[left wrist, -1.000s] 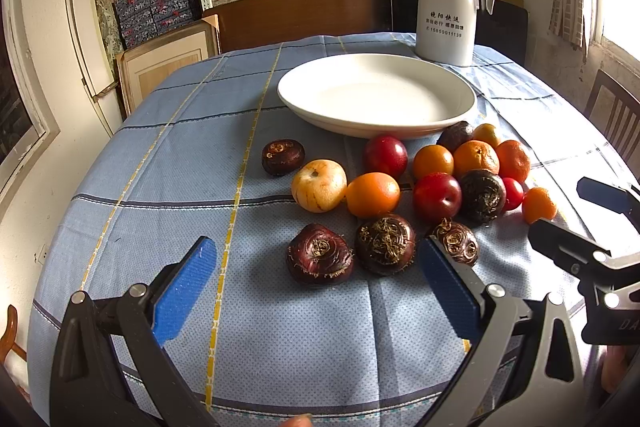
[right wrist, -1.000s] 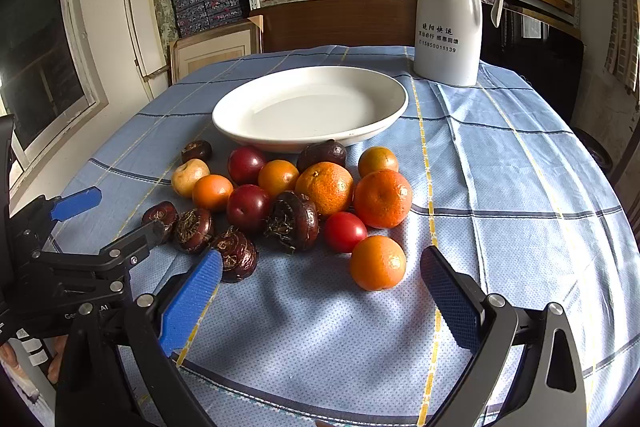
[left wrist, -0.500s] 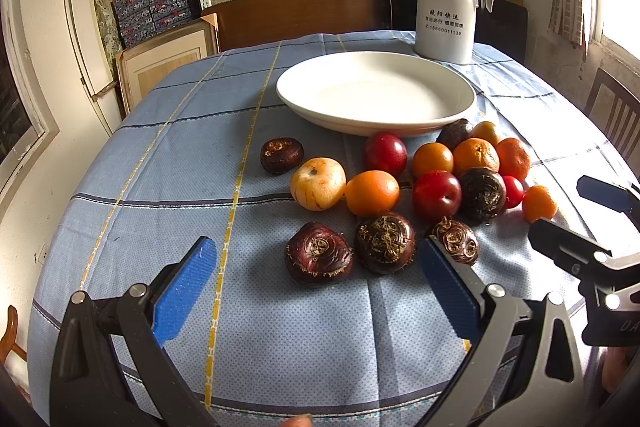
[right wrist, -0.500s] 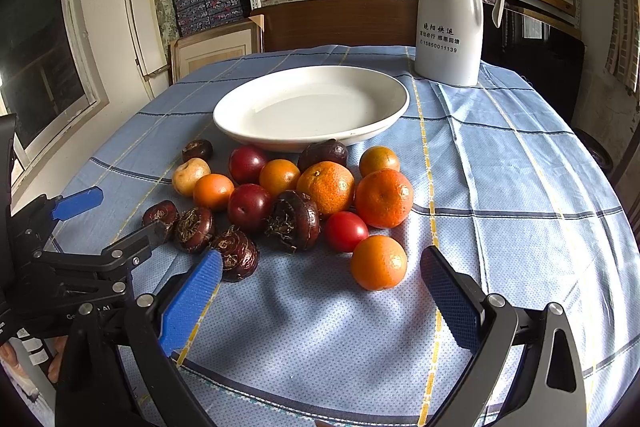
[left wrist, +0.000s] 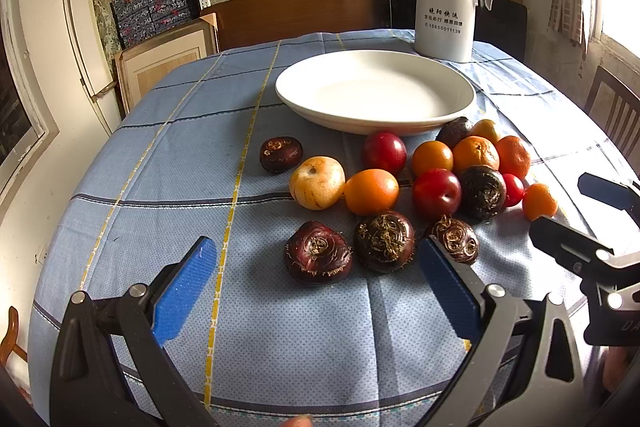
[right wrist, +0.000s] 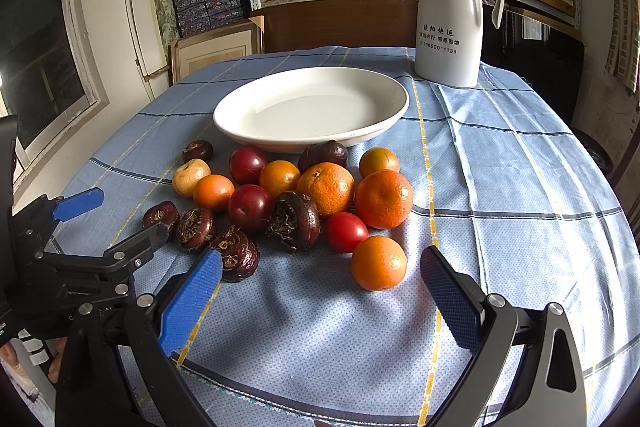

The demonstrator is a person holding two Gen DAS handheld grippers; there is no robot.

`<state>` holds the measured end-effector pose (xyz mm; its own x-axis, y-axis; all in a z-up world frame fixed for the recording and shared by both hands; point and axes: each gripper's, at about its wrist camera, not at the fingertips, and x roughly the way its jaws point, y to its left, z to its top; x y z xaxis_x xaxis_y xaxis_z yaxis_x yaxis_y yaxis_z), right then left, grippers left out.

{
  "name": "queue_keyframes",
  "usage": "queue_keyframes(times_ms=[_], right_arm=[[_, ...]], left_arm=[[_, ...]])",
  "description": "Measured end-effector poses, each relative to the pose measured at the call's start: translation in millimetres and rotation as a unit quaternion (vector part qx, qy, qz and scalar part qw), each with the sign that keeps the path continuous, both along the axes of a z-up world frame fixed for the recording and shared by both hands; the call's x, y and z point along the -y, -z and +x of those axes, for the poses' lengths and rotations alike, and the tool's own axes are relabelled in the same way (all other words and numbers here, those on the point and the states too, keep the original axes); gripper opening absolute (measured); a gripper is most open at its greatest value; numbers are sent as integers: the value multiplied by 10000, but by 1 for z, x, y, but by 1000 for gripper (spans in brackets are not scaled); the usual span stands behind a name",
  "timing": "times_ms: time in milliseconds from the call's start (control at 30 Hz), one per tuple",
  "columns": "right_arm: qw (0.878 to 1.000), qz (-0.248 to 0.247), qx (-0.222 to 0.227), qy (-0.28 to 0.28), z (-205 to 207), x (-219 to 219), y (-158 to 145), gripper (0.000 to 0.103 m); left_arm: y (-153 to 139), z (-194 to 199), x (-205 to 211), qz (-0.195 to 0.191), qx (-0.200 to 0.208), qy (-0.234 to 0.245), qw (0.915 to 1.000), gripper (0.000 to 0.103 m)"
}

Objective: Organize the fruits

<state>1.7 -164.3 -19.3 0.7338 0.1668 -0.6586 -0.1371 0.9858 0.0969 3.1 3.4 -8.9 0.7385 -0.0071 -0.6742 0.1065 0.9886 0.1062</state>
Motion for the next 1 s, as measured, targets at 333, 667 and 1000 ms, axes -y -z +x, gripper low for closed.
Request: queue_keyframes(times_ms=[333, 667, 1000], right_arm=[[10000, -5, 7, -1, 0, 0, 0, 100], [10000, -57, -67, -44, -2, -7, 0, 100], [9933, -154, -1117, -261, 7, 7, 29, 100]], left_arm=[[1, 1, 1, 7, -4, 1, 10000, 99], [7, 4, 0, 33, -182, 12, 9998, 99], [35, 26, -16, -324, -1317, 201, 9906, 99]])
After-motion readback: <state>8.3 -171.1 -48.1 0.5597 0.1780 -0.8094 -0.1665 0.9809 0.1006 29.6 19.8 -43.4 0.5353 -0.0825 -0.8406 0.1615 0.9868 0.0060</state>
